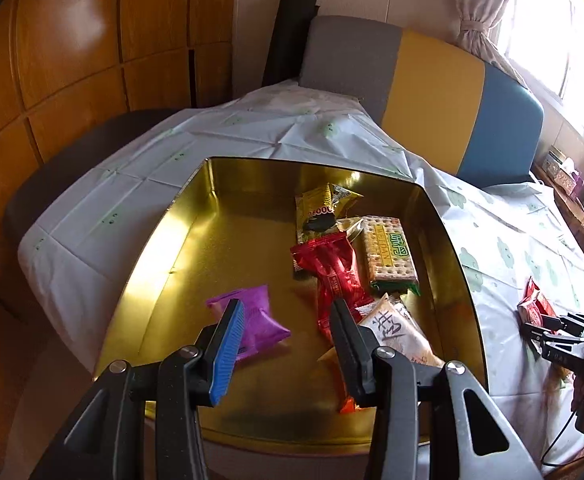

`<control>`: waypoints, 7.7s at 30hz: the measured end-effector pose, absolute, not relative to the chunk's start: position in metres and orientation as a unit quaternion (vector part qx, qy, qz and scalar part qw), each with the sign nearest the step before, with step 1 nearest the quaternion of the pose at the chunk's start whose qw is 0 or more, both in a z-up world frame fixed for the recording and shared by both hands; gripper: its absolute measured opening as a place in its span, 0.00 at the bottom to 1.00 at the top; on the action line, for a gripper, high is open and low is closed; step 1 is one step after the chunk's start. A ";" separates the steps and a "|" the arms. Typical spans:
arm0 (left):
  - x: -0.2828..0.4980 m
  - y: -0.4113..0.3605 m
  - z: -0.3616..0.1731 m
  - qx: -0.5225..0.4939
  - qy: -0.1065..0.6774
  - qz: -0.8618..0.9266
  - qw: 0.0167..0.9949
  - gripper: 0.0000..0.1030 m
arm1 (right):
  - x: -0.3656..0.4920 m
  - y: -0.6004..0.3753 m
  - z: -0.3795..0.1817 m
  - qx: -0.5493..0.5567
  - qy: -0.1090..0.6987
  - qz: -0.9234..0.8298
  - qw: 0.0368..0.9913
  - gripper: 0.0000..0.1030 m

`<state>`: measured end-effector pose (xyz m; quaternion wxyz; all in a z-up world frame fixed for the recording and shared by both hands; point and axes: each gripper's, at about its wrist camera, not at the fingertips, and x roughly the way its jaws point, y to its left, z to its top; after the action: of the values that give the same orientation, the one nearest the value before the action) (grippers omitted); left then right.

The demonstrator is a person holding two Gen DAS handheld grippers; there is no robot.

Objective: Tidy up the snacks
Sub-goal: 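Carry the white-and-red packet toward the gold tray with the right gripper, then lower the white-and-red packet into the tray and open the right gripper, then move both open grippers back toward the red packet and peanut bag, then grasp the clear peanut bag with the left gripper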

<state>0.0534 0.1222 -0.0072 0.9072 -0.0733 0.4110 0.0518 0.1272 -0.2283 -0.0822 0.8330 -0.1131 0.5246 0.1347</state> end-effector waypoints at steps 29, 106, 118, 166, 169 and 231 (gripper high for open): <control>0.014 0.142 0.013 -0.088 0.364 0.046 0.926 0.43 | 0.114 -0.192 -0.075 -0.012 0.550 0.050 0.834 0.34; 0.014 0.137 0.002 -0.065 0.376 0.069 0.922 0.43 | 0.087 -0.133 0.024 -0.021 0.431 0.120 0.894 0.71; 0.019 0.104 0.010 -0.030 0.373 0.038 0.927 0.43 | 0.087 -0.260 0.029 -0.038 0.433 -0.002 0.901 0.77; 0.047 -0.125 -0.021 0.128 0.429 -0.207 0.870 0.43 | 0.088 -0.415 -0.002 0.230 0.445 -0.151 0.852 0.83; 0.045 -0.138 -0.024 0.133 0.432 -0.221 0.864 0.43 | 0.088 -0.417 -0.003 0.237 0.446 -0.149 0.850 0.83; 0.057 -0.250 -0.066 0.153 0.478 -0.333 0.798 0.40 | 0.063 -0.463 -0.005 0.379 0.400 -0.165 0.818 0.92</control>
<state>0.0571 -0.2505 -0.0665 0.7979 0.1530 0.4783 -0.3334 0.0627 -0.4633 -0.0046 0.8181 0.3790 0.3999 -0.1648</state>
